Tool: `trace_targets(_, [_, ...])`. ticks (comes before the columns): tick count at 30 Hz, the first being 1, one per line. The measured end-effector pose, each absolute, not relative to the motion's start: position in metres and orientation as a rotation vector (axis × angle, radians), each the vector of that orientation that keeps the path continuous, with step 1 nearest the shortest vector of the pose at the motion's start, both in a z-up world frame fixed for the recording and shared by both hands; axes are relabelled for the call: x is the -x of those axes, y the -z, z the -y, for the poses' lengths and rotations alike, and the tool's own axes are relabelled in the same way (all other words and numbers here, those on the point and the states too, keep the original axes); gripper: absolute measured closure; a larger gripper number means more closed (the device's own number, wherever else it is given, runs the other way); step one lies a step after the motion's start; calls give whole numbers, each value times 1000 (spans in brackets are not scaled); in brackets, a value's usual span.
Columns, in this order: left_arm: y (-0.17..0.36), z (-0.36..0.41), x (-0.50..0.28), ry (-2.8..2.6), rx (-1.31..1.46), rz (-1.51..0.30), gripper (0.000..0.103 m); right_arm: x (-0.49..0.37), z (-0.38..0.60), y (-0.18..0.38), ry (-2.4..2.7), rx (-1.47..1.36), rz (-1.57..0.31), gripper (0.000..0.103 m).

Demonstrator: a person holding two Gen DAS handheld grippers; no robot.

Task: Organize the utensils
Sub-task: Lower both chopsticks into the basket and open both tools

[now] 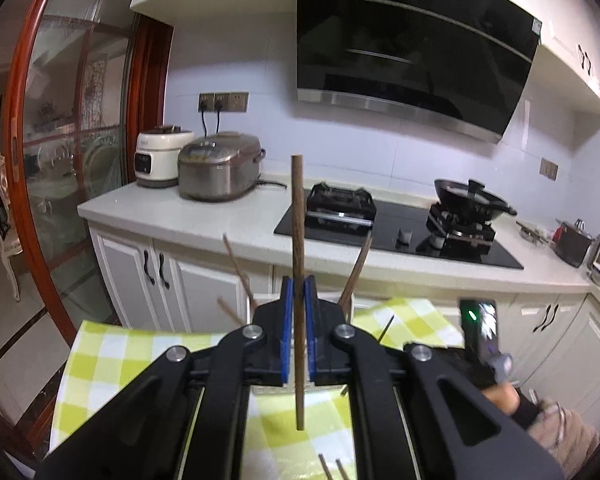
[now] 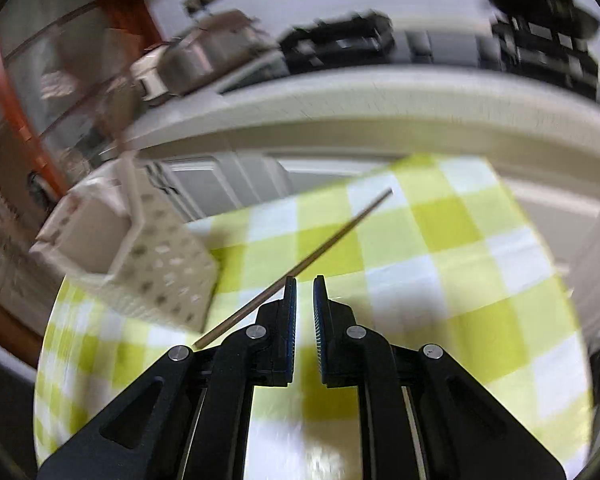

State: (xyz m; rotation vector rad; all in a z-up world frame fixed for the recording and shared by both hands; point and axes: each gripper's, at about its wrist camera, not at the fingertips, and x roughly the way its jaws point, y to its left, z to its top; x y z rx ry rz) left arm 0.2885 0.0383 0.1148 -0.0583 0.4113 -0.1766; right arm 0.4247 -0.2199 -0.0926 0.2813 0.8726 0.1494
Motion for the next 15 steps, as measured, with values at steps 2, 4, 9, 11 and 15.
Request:
trace_targets(2, [-110,-40,-291,184,59,-424,97,-441,222,105,-120,-305,-896,89])
trace_targets(4, [-110,-40,-298,185,56,-425,97,-465,221,116,-72,-321,-923,84])
trace_targets(9, [-122,-38,-306,211,54,-391,97,-496,216,131,35,-323,-924,70])
trace_targets(11, [-124,-36,-308,218,47,-381,97,-503,210,132,59,-299,-926,70])
trace_targets(15, [-124,-36,-311,229,48,-382,97,-505,189,132,117,-169,-935,70])
